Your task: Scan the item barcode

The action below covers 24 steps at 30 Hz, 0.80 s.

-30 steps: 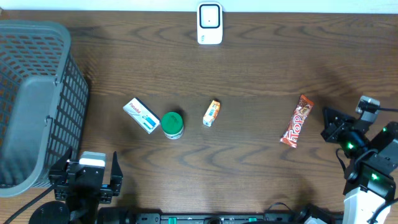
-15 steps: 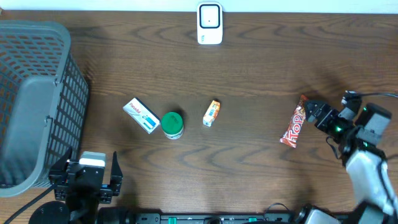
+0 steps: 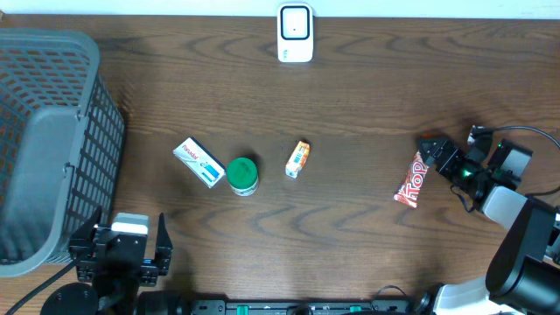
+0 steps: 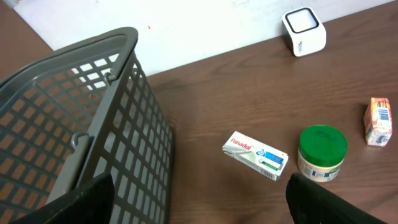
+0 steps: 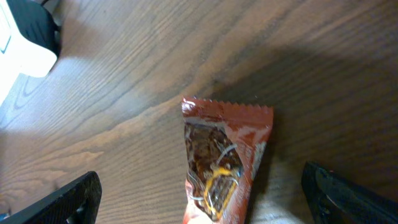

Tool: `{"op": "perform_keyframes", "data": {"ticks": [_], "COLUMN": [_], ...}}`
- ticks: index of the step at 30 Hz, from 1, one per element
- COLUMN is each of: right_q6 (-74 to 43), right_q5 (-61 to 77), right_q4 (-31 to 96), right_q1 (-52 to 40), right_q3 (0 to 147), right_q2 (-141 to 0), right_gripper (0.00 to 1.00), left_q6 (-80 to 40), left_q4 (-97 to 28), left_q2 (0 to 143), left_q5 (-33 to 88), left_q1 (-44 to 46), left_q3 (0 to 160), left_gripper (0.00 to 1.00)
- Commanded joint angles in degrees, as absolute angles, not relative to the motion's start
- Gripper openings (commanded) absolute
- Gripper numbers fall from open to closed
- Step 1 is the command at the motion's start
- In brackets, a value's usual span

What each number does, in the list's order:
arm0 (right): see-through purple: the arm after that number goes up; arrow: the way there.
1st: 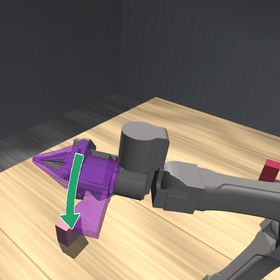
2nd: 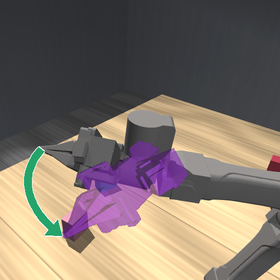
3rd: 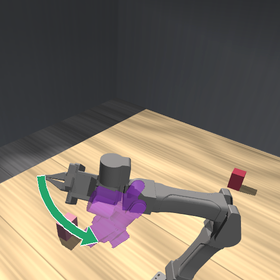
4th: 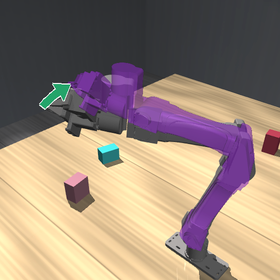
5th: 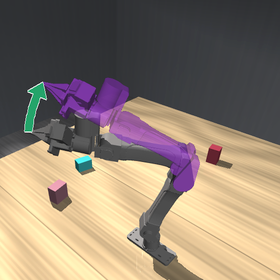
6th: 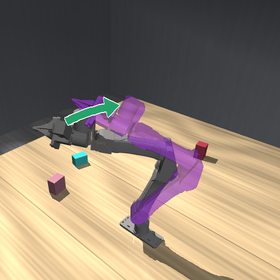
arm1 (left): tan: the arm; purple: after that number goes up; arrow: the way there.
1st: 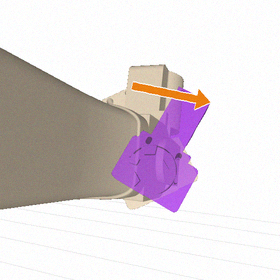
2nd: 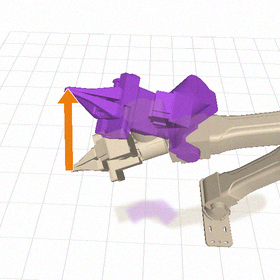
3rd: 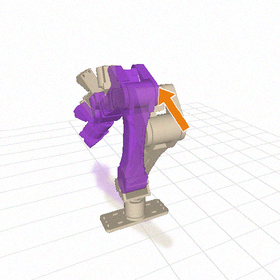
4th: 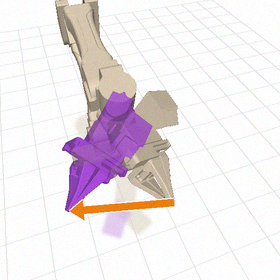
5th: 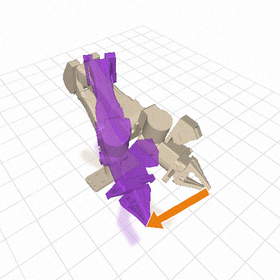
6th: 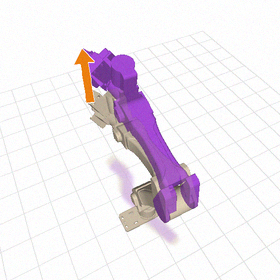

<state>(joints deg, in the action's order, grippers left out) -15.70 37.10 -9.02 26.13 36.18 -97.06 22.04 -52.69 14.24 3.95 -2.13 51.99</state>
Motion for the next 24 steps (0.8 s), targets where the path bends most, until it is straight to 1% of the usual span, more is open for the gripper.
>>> {"op": "perform_keyframes", "data": {"ticks": [1,14,24], "right_q6": [-15.86,-15.7,-9.65], "right_q5": [36.34,38.04,38.28], "right_q4": [-8.16,-6.66,-1.23], "right_q1": [26.22,26.57,29.56], "right_q3": [36.69,42.11,42.11], "right_q2": [-100.62,-112.77,-116.46], "right_gripper": [0.99,0.99,0.99], "left_q6": [21.28,21.28,21.28], "left_q4": [-52.73,-52.71,-52.71], "left_q2": [14.48,14.48,14.48], "left_q5": [3.84,3.86,3.84], "left_q1": [-1.96,-1.96,-1.96], "left_q3": [51.96,51.96,51.96], "left_gripper": [0.86,0.86,0.86]}}
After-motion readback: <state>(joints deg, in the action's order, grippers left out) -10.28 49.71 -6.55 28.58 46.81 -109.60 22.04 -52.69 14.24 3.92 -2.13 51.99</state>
